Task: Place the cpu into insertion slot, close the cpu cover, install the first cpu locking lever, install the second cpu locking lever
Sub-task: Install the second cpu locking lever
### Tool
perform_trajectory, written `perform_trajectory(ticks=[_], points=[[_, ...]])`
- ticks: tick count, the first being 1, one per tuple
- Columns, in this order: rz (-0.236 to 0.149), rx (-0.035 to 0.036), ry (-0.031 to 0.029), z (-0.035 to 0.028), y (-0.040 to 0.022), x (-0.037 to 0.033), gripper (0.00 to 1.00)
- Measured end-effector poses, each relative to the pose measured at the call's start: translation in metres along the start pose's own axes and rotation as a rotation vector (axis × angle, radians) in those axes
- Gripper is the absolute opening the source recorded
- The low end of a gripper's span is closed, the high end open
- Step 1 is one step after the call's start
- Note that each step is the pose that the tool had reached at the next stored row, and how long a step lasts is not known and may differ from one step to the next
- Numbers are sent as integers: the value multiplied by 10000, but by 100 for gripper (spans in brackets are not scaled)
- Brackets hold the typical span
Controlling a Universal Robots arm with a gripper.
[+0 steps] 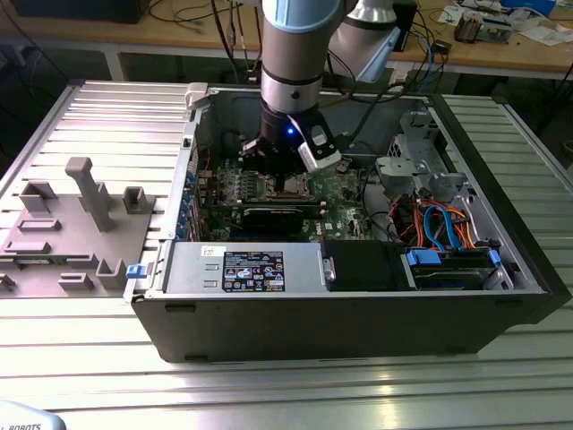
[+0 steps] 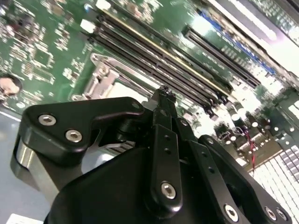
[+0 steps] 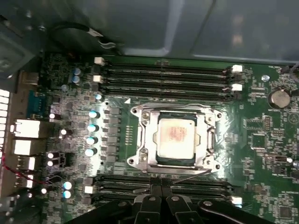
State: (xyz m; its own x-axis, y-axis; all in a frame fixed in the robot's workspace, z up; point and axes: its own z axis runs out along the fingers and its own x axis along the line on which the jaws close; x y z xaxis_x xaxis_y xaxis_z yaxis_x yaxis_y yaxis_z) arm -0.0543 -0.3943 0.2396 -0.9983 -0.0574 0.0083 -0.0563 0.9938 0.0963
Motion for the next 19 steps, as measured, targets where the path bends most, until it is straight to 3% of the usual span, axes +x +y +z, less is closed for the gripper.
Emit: perform_trajectory(ticks=[2, 4, 6, 8, 11, 15, 18, 19], points=[[1, -49, -2, 10, -19, 47, 11], [-2, -98, -5, 22, -81, 96, 11], [-1, -120, -6, 26, -107, 113, 11], [1, -189, -10, 33, -115, 132, 11], [-5, -440, -26, 71, -116, 177, 11], [-7, -547, -30, 135, -124, 210, 11], [-9, -785, -44, 159, -126, 210, 11], [-9, -815, -46, 164, -126, 210, 11]])
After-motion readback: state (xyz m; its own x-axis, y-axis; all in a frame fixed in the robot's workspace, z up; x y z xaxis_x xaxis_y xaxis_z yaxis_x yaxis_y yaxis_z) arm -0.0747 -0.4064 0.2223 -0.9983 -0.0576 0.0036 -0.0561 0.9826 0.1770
